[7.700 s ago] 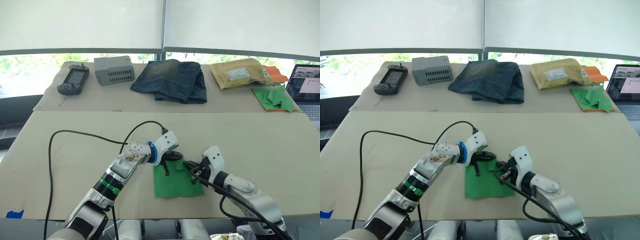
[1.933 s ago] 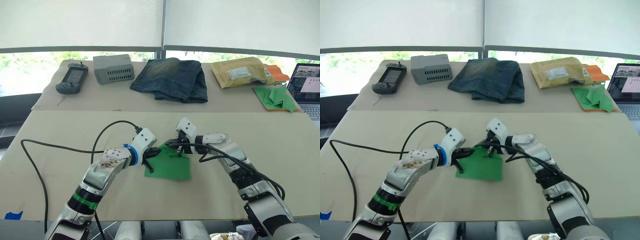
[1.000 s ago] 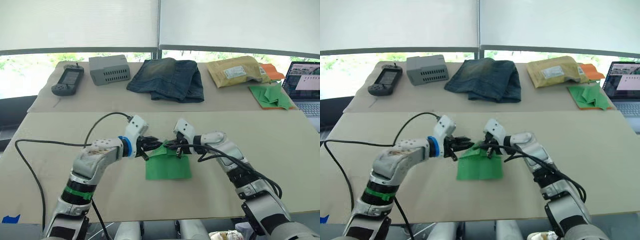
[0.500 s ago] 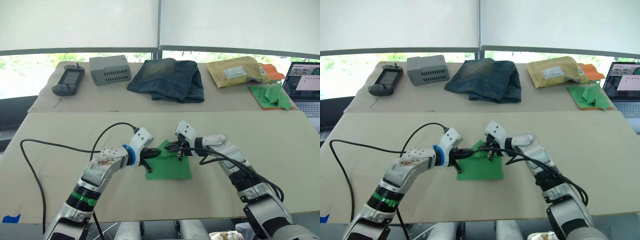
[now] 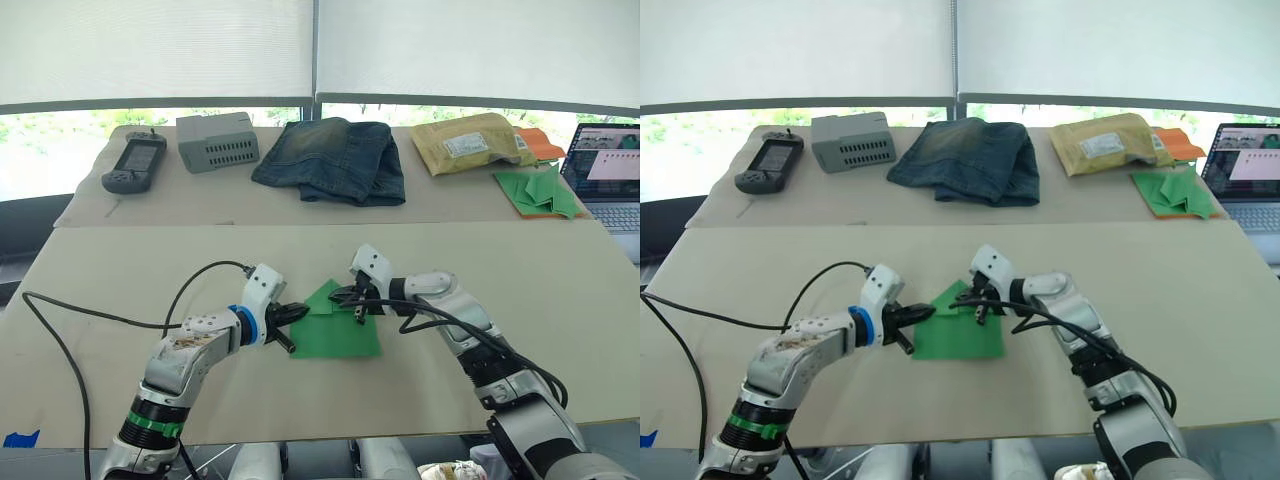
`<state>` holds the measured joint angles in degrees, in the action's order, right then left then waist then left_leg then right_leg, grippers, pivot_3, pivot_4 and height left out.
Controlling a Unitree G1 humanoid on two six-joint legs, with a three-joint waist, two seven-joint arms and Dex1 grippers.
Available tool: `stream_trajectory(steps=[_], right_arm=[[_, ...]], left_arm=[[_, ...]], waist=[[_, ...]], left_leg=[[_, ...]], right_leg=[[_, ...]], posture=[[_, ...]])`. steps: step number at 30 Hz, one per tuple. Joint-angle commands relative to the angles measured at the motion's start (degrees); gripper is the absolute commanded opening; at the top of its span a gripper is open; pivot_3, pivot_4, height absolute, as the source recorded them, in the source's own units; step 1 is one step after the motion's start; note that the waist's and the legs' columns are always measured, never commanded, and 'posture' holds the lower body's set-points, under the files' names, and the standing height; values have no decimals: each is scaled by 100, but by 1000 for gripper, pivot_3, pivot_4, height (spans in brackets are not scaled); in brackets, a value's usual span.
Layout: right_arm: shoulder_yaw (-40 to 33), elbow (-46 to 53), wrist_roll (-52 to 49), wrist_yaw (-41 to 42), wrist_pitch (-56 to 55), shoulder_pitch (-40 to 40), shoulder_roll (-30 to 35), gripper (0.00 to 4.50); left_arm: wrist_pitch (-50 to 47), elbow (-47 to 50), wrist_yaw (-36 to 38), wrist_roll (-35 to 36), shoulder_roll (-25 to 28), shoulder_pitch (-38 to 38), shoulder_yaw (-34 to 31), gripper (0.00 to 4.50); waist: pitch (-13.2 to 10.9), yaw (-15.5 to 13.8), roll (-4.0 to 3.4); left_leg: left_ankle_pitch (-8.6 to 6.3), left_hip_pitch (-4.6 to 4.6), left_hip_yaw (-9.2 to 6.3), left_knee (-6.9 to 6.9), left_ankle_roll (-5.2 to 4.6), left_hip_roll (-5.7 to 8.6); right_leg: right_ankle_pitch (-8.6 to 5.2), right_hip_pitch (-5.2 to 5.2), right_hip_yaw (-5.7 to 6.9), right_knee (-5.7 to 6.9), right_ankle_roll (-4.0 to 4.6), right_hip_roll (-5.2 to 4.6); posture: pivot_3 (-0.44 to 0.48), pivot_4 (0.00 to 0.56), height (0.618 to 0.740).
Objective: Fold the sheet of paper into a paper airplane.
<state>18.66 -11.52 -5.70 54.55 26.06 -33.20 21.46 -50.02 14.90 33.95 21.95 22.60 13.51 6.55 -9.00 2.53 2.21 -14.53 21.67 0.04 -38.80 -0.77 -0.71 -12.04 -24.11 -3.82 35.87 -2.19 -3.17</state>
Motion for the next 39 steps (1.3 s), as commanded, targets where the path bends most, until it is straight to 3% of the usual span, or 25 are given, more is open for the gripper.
stream_trajectory(steps=[1, 7, 19, 26, 39], right_arm=[[-70, -86, 17, -176, -260, 50, -163, 0], [-38, -289, 142, -433, -678, -46, -431, 0], [325, -209, 322, -363, -533, 93, -624, 0], [44, -678, 584, -1084, -334, -183, -638, 0], [-316, -1119, 465, -1003, -570, -346, -346, 0]], left_arm=[[-117, -119, -184, -58, -57, -106, 53, 16], [27, -122, -195, -249, 37, -160, 355, 16], [164, -282, -250, -321, 77, -67, 375, 16], [307, -260, -265, -437, 124, -88, 455, 16], [384, -318, -320, -437, 115, -170, 436, 16]], waist=[[0, 3, 0], [0, -5, 0], [1, -3, -2], [5, -6, -8], [5, -16, -8]], left_leg=[[0, -1, 0, 0, 0, 0], [0, 7, 0, 0, 0, 1], [0, 0, 1, 0, 0, 0], [0, -9, 2, 0, 0, -1], [0, -8, 4, 0, 0, 0]], right_leg=[[0, 0, 0, 0, 0, 0], [3, -5, 0, -1, 4, -1], [3, -1, -2, 0, 5, -1], [3, 5, -2, 0, 4, -1], [2, 6, -2, -1, 3, -2]], posture=[[0, 150, 728], [0, 150, 728], [0, 150, 728], [0, 150, 728], [0, 150, 728]])
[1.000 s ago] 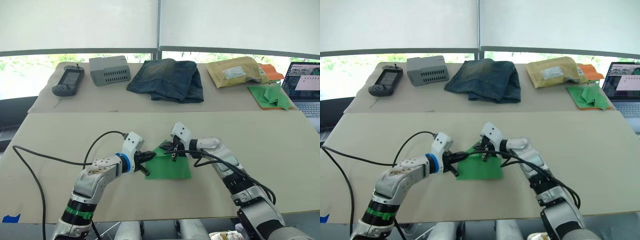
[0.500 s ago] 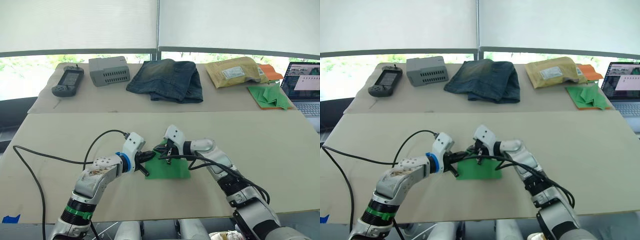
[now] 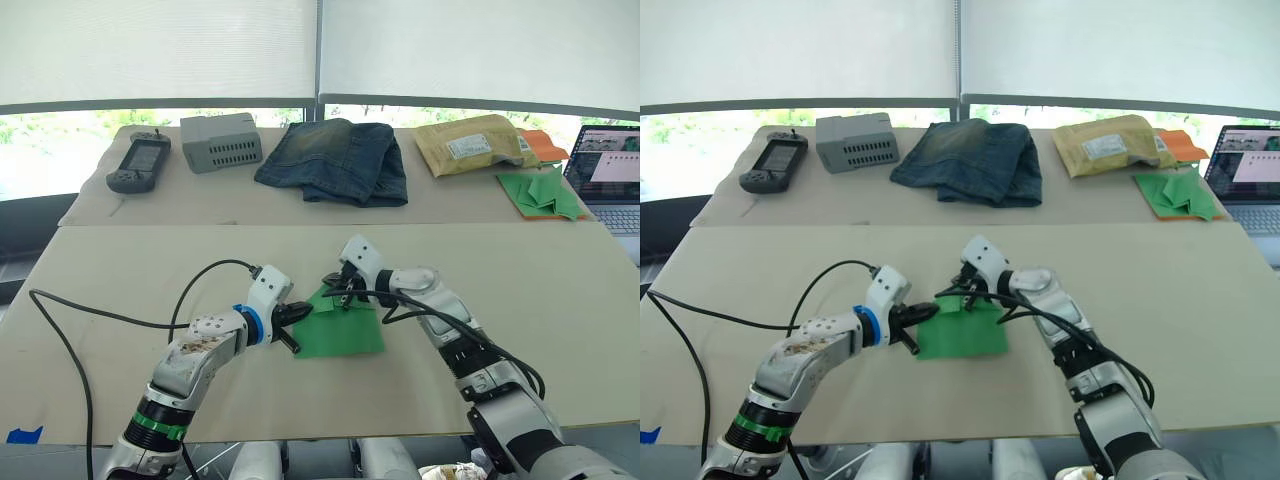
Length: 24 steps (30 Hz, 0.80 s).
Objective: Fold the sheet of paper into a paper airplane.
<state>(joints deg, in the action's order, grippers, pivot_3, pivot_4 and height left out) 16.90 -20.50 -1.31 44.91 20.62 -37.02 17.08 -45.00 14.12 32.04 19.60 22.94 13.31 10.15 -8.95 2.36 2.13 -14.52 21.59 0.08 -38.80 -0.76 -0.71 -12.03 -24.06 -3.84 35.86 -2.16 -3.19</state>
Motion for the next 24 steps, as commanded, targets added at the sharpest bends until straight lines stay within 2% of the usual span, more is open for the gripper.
stream_trajectory(steps=[1, 7, 13, 20, 24], right_arm=[[-159, -216, 12, -31, -40, 22, 78, 0], [-284, 355, -260, 224, -2, 115, 34, 0], [-884, 1378, -817, 188, 681, 335, 209, 0], [-1351, 2664, -1236, 429, 1662, 1072, 1262, 0], [-1550, 3357, -1412, 563, 2093, 1802, 1965, 0]], left_arm=[[-117, -246, -131, -203, 77, -149, 78, 16], [-88, -291, -115, -202, 46, -109, 110, 16], [32, -289, 30, -101, -4, -2, 115, 16], [37, -324, 258, -45, -33, 222, 207, 16], [140, -551, 355, -135, -74, 395, 344, 16]], waist=[[0, 1, 0], [0, -1, 0], [-2, -4, -3], [-4, -78, -4], [-6, -110, -4]], left_leg=[[0, 0, 0, 0, 0, 0], [0, 5, 0, 0, 0, 0], [0, 23, -4, -1, 0, 0], [0, 43, -5, 1, 0, 5], [-1, 51, -2, 2, -1, 10]], right_leg=[[0, 0, 0, 0, 0, 0], [-1, -3, 0, 0, -1, 0], [0, -16, 0, -1, -2, 0], [-3, -23, 3, -15, -5, -2], [-5, -28, 2, -21, -9, -4]], posture=[[0, 150, 728], [0, 150, 728], [0, 150, 728], [0, 150, 728], [0, 150, 728]])
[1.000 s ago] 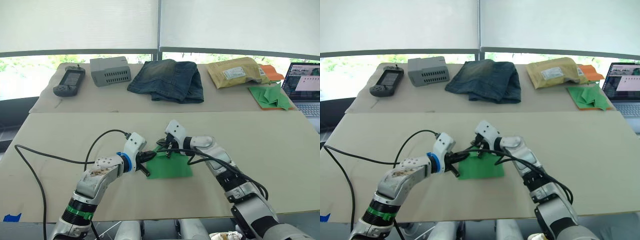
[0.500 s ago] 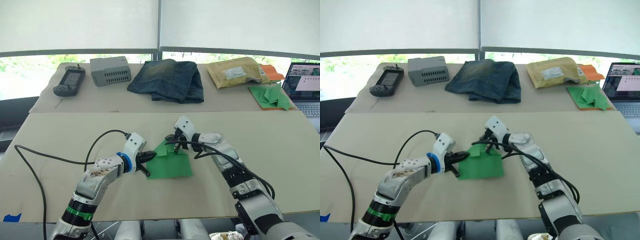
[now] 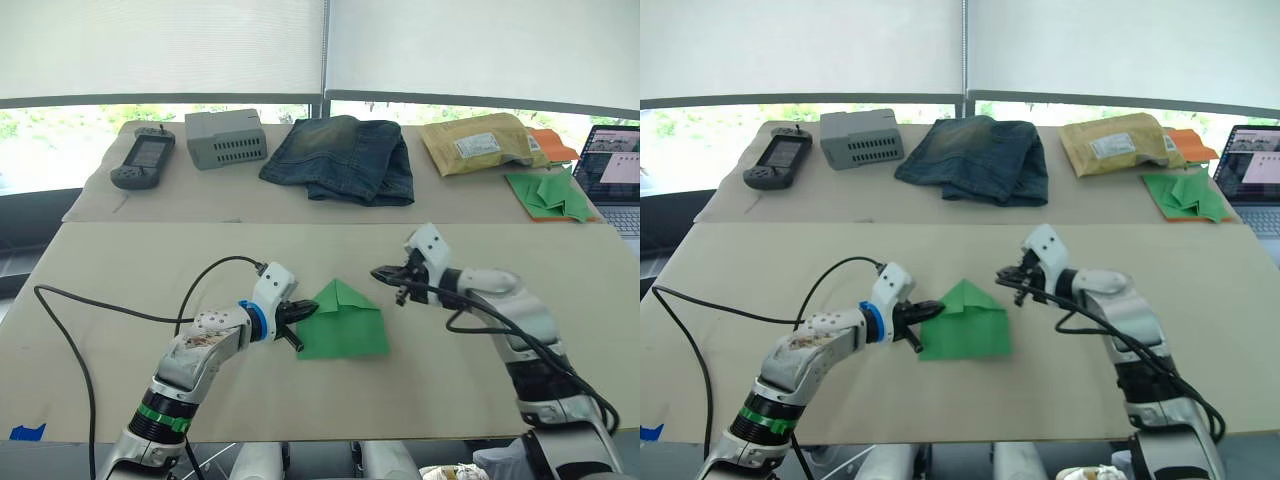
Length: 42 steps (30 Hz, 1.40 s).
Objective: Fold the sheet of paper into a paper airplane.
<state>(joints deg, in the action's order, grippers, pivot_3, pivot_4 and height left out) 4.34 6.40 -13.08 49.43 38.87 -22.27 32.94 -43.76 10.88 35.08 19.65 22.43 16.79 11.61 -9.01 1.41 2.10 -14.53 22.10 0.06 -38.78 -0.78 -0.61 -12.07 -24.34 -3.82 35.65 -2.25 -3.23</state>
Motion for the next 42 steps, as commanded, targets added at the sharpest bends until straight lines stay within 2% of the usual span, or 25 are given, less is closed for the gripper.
stream_trajectory(steps=[1, 6, 13, 24, 33, 42], right_arm=[[-357, 834, -298, 122, 409, 526, 514, 0], [-399, 1292, -421, 108, 632, 1228, 891, 0], [-268, 1431, -471, -116, 641, 1580, 825, 0], [22, 1598, -796, -226, 667, 1416, 271, 0], [-351, 1560, -1522, -236, 918, 1167, -114, 0], [-165, 1441, -1645, -411, 979, 906, -293, 0]], left_arm=[[29, -262, 61, -154, -33, 88, 229, 16], [120, -491, 132, -260, -76, 237, 370, 16], [292, -785, 205, -342, -306, 394, 487, 16], [439, -1069, 260, -503, -475, 552, 587, 16], [472, -1076, 218, -584, -504, 499, 616, 16], [470, -1042, 127, -602, -489, 450, 528, 16]], waist=[[-1, -30, 0], [-3, -45, 3], [-3, -57, 4], [-3, -58, 3], [-2, -64, 3], [-2, -69, 2]], left_leg=[[0, 1, 1, 0, 0, 2], [0, -2, 10, -3, 0, 2], [0, -3, 12, -6, 0, 8], [0, 1, 6, -4, 0, 12], [0, 8, -1, -4, 0, 9], [0, 10, -1, -5, -1, 9]], right_leg=[[-2, 0, 0, -1, -4, 0], [-3, 6, 1, -4, -9, 2], [-2, 11, 1, -8, -13, 2], [1, 13, 2, -20, -17, 2], [4, 11, 3, -28, -20, 0], [9, 12, 3, -33, -24, -1]], posture=[[0, 150, 728], [0, 150, 728], [0, 150, 728], [0, 150, 728], [0, 150, 728], [0, 150, 728]])
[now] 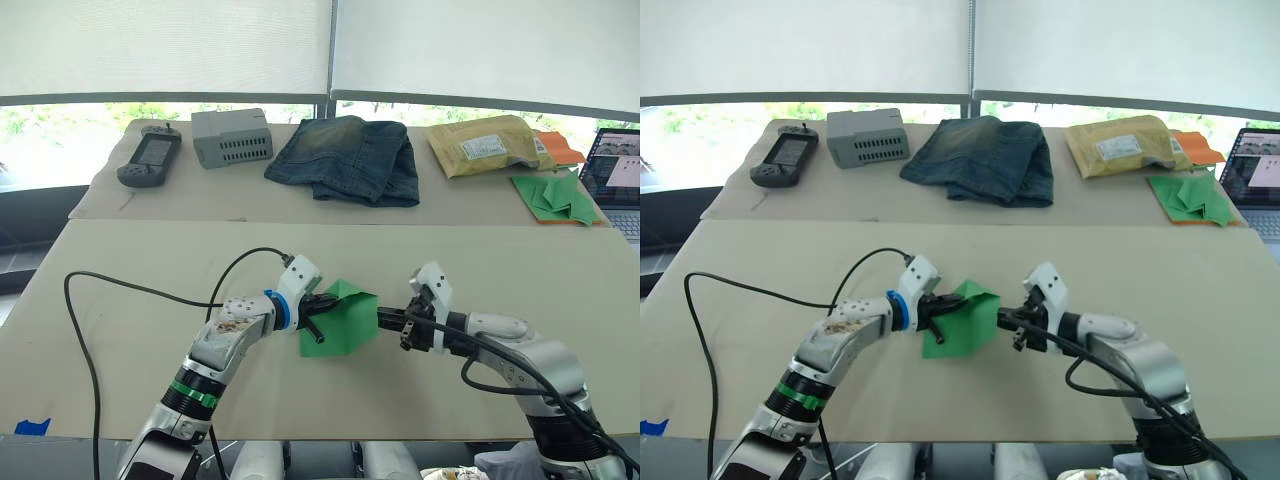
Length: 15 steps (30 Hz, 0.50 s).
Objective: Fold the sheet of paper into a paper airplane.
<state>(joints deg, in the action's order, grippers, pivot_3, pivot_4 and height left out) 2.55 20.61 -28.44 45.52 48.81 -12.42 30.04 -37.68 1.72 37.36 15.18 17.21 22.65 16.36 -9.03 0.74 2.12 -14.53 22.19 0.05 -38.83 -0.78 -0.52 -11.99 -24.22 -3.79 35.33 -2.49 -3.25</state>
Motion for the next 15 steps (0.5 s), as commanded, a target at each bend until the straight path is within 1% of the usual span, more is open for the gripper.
stream_trajectory(steps=[1, 5, 9, 12, 15], right_arm=[[34, -45, -71, -22, -26, -87, 14, 0], [111, -194, 17, 6, -116, -126, 80, 0], [236, -336, 140, 21, -195, -162, 132, 0], [303, -414, 203, 17, -228, -139, 168, 0], [343, -460, 238, 24, -261, -138, 151, 0]], left_arm=[[-156, -109, -125, -153, 67, -150, 3, 16], [-111, -150, -239, -147, 50, -134, -176, 16], [94, -220, -432, -114, -178, -37, -352, 16], [-4, -192, -571, -39, -291, -15, -513, 16], [-277, -46, -583, 125, -295, -102, -649, 16]], waist=[[0, -2, 0], [0, 5, 0], [0, 21, 0], [0, 22, 0], [0, 30, 0]], left_leg=[[0, 0, 0, 0, 0, 0], [0, -1, 2, 0, 0, 0], [0, -2, 1, -1, 0, -3], [1, -2, 4, -1, 0, -3], [0, 2, 4, 0, 0, -1]], right_leg=[[0, 1, 0, 0, 0, 0], [1, 0, 0, -1, 2, 1], [7, 0, 0, 0, 5, 3], [8, -2, 0, -1, 5, 5], [8, -5, 0, -1, 5, 9]], posture=[[0, 150, 728], [0, 150, 728], [0, 150, 728], [0, 150, 728], [0, 150, 728]])
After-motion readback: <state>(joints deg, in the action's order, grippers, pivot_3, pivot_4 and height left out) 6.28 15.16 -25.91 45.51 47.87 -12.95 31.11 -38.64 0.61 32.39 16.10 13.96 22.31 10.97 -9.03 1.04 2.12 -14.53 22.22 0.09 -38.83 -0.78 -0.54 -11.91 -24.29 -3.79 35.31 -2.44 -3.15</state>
